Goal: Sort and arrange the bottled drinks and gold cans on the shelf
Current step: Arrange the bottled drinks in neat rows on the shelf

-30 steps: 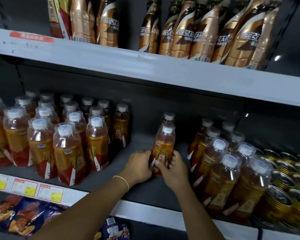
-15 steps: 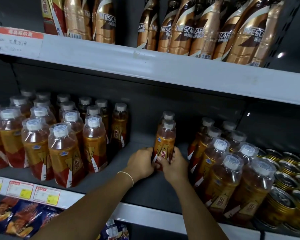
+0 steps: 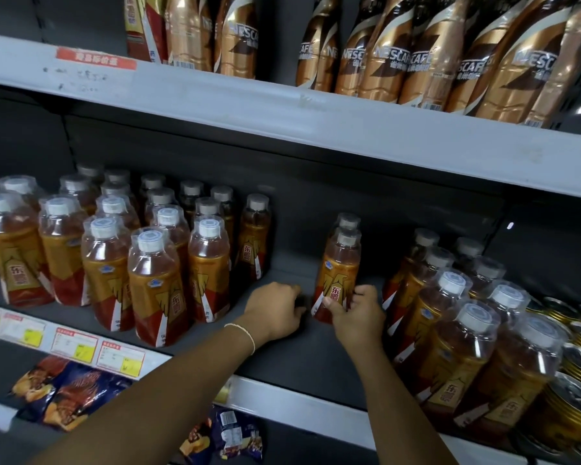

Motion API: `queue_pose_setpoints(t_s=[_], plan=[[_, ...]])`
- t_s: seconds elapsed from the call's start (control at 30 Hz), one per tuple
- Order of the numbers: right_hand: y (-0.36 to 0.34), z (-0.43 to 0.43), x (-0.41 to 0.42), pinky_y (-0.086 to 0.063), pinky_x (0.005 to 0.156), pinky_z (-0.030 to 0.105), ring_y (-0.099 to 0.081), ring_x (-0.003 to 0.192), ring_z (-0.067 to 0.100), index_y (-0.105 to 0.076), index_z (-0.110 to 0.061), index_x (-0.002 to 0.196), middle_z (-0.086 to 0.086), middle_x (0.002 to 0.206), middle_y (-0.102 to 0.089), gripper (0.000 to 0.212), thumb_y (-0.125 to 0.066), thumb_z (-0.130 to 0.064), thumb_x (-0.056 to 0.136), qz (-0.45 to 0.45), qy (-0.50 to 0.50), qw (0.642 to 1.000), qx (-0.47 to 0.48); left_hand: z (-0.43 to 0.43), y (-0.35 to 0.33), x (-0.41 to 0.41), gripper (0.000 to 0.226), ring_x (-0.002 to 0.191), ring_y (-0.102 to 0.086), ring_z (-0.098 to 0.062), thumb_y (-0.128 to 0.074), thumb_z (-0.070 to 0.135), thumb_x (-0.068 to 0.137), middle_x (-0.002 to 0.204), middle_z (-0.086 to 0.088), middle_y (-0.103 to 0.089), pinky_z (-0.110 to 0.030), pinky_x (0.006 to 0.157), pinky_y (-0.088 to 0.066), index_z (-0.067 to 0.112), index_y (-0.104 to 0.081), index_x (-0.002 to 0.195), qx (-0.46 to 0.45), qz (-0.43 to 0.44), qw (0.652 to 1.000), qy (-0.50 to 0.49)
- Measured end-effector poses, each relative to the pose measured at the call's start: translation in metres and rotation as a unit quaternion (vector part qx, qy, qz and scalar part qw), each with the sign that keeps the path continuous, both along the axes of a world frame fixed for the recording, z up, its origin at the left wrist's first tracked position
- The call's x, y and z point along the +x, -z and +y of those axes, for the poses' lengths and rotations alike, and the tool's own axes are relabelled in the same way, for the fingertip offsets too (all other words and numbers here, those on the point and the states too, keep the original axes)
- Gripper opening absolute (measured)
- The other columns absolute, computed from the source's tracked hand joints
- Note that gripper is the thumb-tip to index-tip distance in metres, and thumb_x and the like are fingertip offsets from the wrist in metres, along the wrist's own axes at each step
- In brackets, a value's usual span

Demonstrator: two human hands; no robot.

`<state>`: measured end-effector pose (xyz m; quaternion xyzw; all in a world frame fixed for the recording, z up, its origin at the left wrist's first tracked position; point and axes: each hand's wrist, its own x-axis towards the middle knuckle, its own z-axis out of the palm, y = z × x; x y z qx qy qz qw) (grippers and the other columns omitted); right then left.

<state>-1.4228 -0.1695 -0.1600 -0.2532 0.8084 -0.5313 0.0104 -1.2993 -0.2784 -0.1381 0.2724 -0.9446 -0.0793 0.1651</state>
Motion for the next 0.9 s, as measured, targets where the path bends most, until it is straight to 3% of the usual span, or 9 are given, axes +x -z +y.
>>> queue_pose_setpoints(t_s=[0.1, 0.27, 0.37, 0.47, 0.53, 0.63, 0.73, 0.83, 0.9], plan=[[-0.001, 0.000, 0.011, -0.048, 0.073, 0.031, -0.058, 0.089, 0.022, -0.047, -0.019, 0.091, 0.005, 0.100, -0.057, 0.038, -0.082, -0.025, 0.077, 0.076, 0.056, 0.995, 0.025, -0.007, -0.006, 0.020, 0.024, 0.095, -0.063, -0.028, -0.053, 0.037, 0.091, 0.100, -0.007, -0.068, -0.029, 0.067, -0.045, 0.019, -0.062, 0.104, 0.012, 0.010, 1.000, -0.012], [-0.004, -0.017, 0.040, -0.035, 0.066, 0.023, -0.053, 0.072, 0.022, -0.052, -0.015, 0.074, 0.001, 0.074, -0.054, 0.024, -0.072, -0.001, 0.077, 0.198, 0.014, 0.980, -0.033, -0.015, -0.021, 0.058, 0.029, 0.098, -0.064, -0.032, -0.052, 0.022, 0.089, 0.107, -0.013, -0.067, -0.040, 0.079, -0.054, 0.014, -0.060, 0.116, 0.046, 0.031, 0.998, -0.030], [-0.007, -0.038, 0.062, -0.045, 0.068, 0.028, -0.058, 0.068, 0.023, -0.065, -0.008, 0.085, -0.001, 0.068, -0.057, 0.011, -0.073, -0.006, 0.079, 0.190, -0.097, 0.977, -0.025, -0.014, -0.031, 0.077, 0.043, 0.101, -0.062, -0.031, -0.053, 0.013, 0.084, 0.113, -0.013, -0.063, -0.037, 0.084, -0.053, 0.013, -0.057, 0.127, 0.040, 0.055, 0.997, -0.030], [-0.010, -0.056, 0.088, -0.046, 0.075, 0.019, -0.059, 0.080, 0.008, -0.064, -0.013, 0.111, -0.009, 0.089, -0.062, 0.036, -0.074, -0.010, 0.077, 0.118, -0.262, 0.957, 0.032, -0.008, -0.039, 0.094, 0.054, 0.109, -0.059, -0.029, -0.054, 0.011, 0.082, 0.122, -0.011, -0.058, -0.036, 0.087, -0.052, 0.013, -0.050, 0.136, 0.046, 0.093, 0.994, -0.036], [-0.013, -0.068, 0.103, -0.039, 0.075, 0.002, -0.058, 0.097, 0.006, -0.057, -0.015, 0.127, -0.012, 0.105, -0.062, 0.051, -0.074, -0.012, 0.080, 0.113, -0.326, 0.936, 0.062, -0.004, -0.044, 0.104, 0.062, 0.113, -0.057, -0.028, -0.053, 0.008, 0.081, 0.129, -0.011, -0.055, -0.037, 0.091, -0.051, 0.013, -0.043, 0.143, 0.042, 0.127, 0.990, -0.040], [-0.010, -0.090, 0.115, -0.038, 0.079, 0.000, -0.060, 0.111, 0.015, -0.056, -0.014, 0.128, 0.001, 0.119, -0.064, 0.039, -0.066, -0.015, 0.090, 0.274, -0.330, 0.899, 0.091, -0.002, -0.051, 0.116, 0.067, 0.120, -0.052, -0.027, -0.051, 0.005, 0.082, 0.136, -0.011, -0.050, -0.035, 0.098, -0.047, 0.012, -0.038, 0.147, 0.042, 0.176, 0.983, -0.042], [-0.018, -0.101, 0.132, -0.051, 0.082, 0.026, -0.066, 0.100, 0.021, -0.063, -0.016, 0.114, 0.009, 0.107, -0.069, 0.023, -0.044, -0.026, 0.104, 0.093, -0.318, 0.943, -0.012, -0.003, -0.055, 0.123, 0.069, 0.127, -0.047, -0.027, -0.050, 0.000, 0.080, 0.140, -0.012, -0.046, -0.027, 0.104, -0.040, 0.010, -0.037, 0.147, 0.055, 0.211, 0.975, -0.044], [-0.017, -0.095, 0.128, -0.046, 0.068, 0.017, -0.063, 0.083, 0.010, -0.060, -0.012, 0.119, 0.003, 0.102, -0.071, 0.026, -0.061, -0.020, 0.095, 0.183, -0.279, 0.941, 0.049, -0.004, -0.054, 0.127, 0.069, 0.126, -0.046, -0.027, -0.051, -0.004, 0.078, 0.138, -0.012, -0.047, -0.022, 0.102, -0.035, 0.009, -0.040, 0.145, 0.063, 0.237, 0.969, -0.034], [-0.012, -0.094, 0.122, -0.039, 0.064, 0.010, -0.054, 0.078, 0.002, -0.056, -0.013, 0.124, -0.006, 0.095, -0.064, 0.039, -0.068, -0.016, 0.087, 0.149, -0.274, 0.949, 0.039, -0.004, -0.050, 0.128, 0.068, 0.119, -0.050, -0.028, -0.053, -0.005, 0.075, 0.131, -0.012, -0.049, -0.026, 0.100, -0.042, 0.008, -0.044, 0.141, 0.060, 0.253, 0.966, -0.019]])
